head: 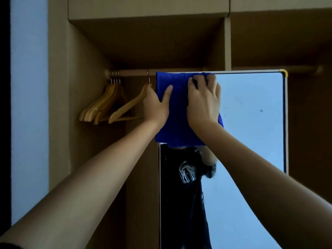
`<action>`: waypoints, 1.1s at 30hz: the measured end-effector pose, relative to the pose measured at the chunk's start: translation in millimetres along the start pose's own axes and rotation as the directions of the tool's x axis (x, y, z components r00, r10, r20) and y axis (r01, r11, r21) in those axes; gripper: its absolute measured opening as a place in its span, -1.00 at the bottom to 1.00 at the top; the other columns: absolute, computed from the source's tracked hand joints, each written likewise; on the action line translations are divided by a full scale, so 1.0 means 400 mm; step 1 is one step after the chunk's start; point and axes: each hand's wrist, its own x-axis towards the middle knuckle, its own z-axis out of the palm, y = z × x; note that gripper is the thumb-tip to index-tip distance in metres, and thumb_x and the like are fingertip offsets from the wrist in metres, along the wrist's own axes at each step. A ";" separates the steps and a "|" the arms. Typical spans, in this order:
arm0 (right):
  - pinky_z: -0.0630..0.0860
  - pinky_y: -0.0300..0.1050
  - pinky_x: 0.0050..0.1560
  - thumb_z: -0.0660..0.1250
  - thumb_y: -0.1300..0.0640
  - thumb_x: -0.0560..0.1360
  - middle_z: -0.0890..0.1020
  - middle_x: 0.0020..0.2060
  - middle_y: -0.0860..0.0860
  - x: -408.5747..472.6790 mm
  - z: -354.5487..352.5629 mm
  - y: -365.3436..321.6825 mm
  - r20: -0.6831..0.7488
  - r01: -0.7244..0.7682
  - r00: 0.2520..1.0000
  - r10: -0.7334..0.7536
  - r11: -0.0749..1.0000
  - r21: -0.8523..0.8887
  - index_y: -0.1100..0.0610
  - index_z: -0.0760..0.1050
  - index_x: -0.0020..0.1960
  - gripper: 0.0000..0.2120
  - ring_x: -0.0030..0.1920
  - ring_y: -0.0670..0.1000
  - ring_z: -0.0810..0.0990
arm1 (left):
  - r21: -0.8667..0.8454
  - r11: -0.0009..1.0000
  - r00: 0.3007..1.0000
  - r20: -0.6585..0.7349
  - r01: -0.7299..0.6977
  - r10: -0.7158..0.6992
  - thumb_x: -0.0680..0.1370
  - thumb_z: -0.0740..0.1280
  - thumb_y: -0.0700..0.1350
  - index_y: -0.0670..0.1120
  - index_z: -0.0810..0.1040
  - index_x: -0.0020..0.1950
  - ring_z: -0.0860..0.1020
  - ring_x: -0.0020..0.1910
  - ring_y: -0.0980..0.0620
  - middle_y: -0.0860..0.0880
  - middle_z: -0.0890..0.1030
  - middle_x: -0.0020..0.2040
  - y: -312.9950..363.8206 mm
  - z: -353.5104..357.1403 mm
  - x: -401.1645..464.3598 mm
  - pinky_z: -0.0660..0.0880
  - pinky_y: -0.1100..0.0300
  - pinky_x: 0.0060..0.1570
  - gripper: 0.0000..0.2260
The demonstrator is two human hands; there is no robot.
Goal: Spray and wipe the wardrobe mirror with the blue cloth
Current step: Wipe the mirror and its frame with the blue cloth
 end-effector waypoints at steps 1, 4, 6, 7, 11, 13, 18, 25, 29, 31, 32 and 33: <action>0.07 0.06 0.47 0.26 0.24 0.54 0.37 0.39 0.16 -0.005 0.000 0.000 0.031 0.021 0.999 -0.019 0.996 -0.092 0.26 0.28 0.46 -0.50 0.43 0.20 0.19 | 0.011 1.000 1.000 0.010 -0.008 0.008 0.60 0.26 0.07 -0.04 0.42 0.10 0.49 -0.30 0.30 0.08 0.52 -0.18 -0.001 0.001 0.000 0.40 0.51 -0.31 -0.79; -0.29 0.10 0.44 0.20 0.16 0.55 0.38 0.39 0.14 -0.003 -0.008 -0.009 0.067 0.026 0.998 -0.010 0.968 -0.248 0.26 0.27 0.46 -0.50 0.48 0.17 0.09 | 0.024 0.999 0.999 0.023 -0.036 0.035 0.60 0.25 0.08 -0.07 0.48 -0.03 0.53 -0.31 0.27 0.01 0.58 -0.18 -0.005 -0.001 0.007 0.39 0.55 -0.30 -0.77; -0.32 0.10 0.36 0.13 0.13 0.55 0.41 0.36 0.10 0.004 -0.018 -0.011 0.074 0.009 0.997 0.009 0.971 -0.238 0.23 0.36 0.41 -0.56 0.48 0.15 0.07 | 0.043 0.999 0.999 0.023 -0.034 0.033 0.60 0.24 0.09 -0.10 0.48 -0.01 0.53 -0.30 0.24 0.01 0.58 -0.17 0.000 -0.006 0.008 0.37 0.57 -0.31 -0.75; -0.30 0.10 0.35 0.11 0.13 0.56 0.43 0.35 0.08 0.006 -0.021 -0.006 0.071 0.002 0.997 0.013 0.977 -0.212 0.20 0.40 0.38 -0.58 0.48 0.14 0.08 | 0.047 0.998 0.999 0.029 -0.030 0.029 0.61 0.23 0.08 -0.07 0.47 -0.04 0.52 -0.31 0.28 0.03 0.56 -0.19 0.001 -0.007 0.008 0.36 0.58 -0.31 -0.77; -0.28 0.12 0.39 0.08 0.09 0.64 0.36 0.46 0.01 -0.020 0.005 0.059 0.006 0.031 1.000 -0.030 0.992 -0.119 0.03 0.36 0.45 -0.60 0.47 0.16 0.12 | 0.029 0.999 0.998 0.046 -0.045 0.043 0.62 0.21 0.05 0.02 0.42 -0.13 0.51 -0.32 0.29 0.05 0.53 -0.21 0.005 -0.007 0.006 0.38 0.56 -0.31 -0.82; -0.29 0.13 0.43 0.01 -0.02 0.67 0.27 0.51 -0.03 -0.044 0.024 0.096 -0.009 0.047 0.999 -0.048 0.992 -0.114 -0.08 0.26 0.51 -0.59 0.45 0.16 0.13 | 0.046 0.999 0.999 0.022 -0.028 0.027 0.62 0.21 0.08 0.00 0.42 -0.08 0.50 -0.29 0.22 0.06 0.53 -0.19 0.006 -0.002 0.005 0.37 0.56 -0.33 -0.82; -0.40 0.13 0.42 -0.08 -0.11 0.67 -0.01 0.59 -0.05 -0.050 0.031 0.112 -0.011 0.039 0.999 -0.042 0.981 -0.189 -0.09 0.07 0.57 -0.52 0.53 0.10 -0.09 | 0.048 0.998 0.999 0.001 -0.041 0.041 0.61 0.20 0.11 -0.09 0.44 0.08 0.54 -0.20 0.12 -0.05 0.58 -0.07 -0.004 0.011 0.005 0.38 0.40 -0.27 -0.73; 0.02 0.08 0.52 0.03 0.28 0.66 -0.01 0.53 0.34 -0.032 0.039 0.029 0.077 -0.002 0.997 0.017 0.981 -0.195 0.41 -0.10 0.53 -0.47 0.56 0.25 -0.13 | 0.062 0.995 0.997 0.013 -0.082 0.082 0.62 0.19 0.10 0.02 0.32 0.10 0.55 -0.09 0.10 -0.04 0.57 0.01 -0.005 0.009 -0.007 0.40 0.37 -0.16 -0.81; 0.09 0.13 0.54 -0.04 0.17 0.69 -0.03 0.55 0.30 -0.025 0.056 0.002 0.077 -0.121 0.990 0.117 0.992 0.042 0.34 -0.08 0.56 -0.49 0.56 0.26 -0.13 | 0.066 0.995 0.997 0.020 -0.077 0.076 0.62 0.19 0.09 0.01 0.32 0.11 0.55 -0.09 0.12 -0.04 0.57 0.02 0.000 0.007 -0.006 0.43 0.35 -0.16 -0.81; -0.01 0.14 0.55 -0.08 -0.08 0.68 -0.05 0.57 0.21 -0.036 0.065 0.018 0.080 -0.061 0.995 0.054 0.994 0.088 0.15 -0.08 0.60 -0.43 0.57 0.23 -0.15 | 0.060 0.996 0.997 0.031 -0.066 0.065 0.61 0.20 0.12 0.01 0.33 0.15 0.55 -0.06 0.12 -0.02 0.56 0.05 0.001 0.004 -0.006 0.48 0.28 -0.06 -0.77; -0.08 0.16 0.54 -0.11 -0.19 0.65 -0.07 0.58 0.16 -0.043 0.069 0.026 0.077 0.004 0.997 -0.010 0.997 0.078 0.05 -0.09 0.60 -0.40 0.56 0.24 -0.17 | 0.053 0.997 0.997 0.040 -0.061 0.059 0.61 0.20 0.13 0.00 0.33 0.19 0.55 -0.03 0.13 0.00 0.56 0.07 0.002 0.002 -0.007 0.48 0.26 -0.03 -0.73; -0.14 0.20 0.53 -0.12 -0.27 0.62 -0.07 0.59 0.10 -0.048 0.072 0.032 0.074 0.068 0.995 -0.073 0.996 0.062 -0.04 -0.10 0.60 -0.38 0.56 0.25 -0.18 | 0.046 0.997 0.997 0.046 -0.056 0.054 0.60 0.21 0.14 -0.01 0.34 0.22 0.55 -0.03 0.15 0.02 0.56 0.07 0.001 0.001 -0.007 0.47 0.28 -0.03 -0.70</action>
